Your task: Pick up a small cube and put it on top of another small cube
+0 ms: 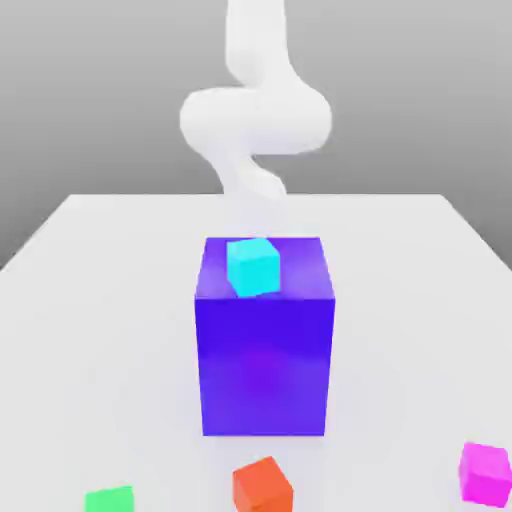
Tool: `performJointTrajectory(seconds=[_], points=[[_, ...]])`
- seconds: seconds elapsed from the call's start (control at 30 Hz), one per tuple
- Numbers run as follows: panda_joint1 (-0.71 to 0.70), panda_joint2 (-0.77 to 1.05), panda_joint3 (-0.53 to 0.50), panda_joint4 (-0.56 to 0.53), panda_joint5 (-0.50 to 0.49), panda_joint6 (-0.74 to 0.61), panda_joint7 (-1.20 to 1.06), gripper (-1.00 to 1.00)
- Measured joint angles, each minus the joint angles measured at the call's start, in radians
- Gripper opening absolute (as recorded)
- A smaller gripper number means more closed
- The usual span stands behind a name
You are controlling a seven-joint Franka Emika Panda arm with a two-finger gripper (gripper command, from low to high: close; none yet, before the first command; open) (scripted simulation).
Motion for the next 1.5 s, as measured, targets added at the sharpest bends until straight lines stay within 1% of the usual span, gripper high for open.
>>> performJointTrajectory(seconds=[0.3,0.6,0.77,0.97,1.1,1.13,1.33,1.4,1.5], points=[[0.151,0.333,0.0,0.007,0.045,0.097,-0.259,0.0],[0.267,0.659,0.047,0.014,0.059,0.193,-0.491,0.0],[0.322,0.84,0.074,0.018,0.025,0.247,-0.592,0.0],[0.373,1.057,0.102,0.023,-0.067,0.314,-0.671,0.0],[0.397,1.202,0.085,0.05,-0.101,0.413,-0.666,0.0],[0.4,1.229,0.081,0.056,-0.105,0.434,-0.664,-1.0],[0.402,1.243,0.079,0.059,-0.107,0.443,-0.662,-1.0],[0.398,1.208,0.085,0.051,-0.103,0.416,-0.666,-1.0],[0.387,1.11,0.099,0.03,-0.085,0.34,-0.678,-1.0]])
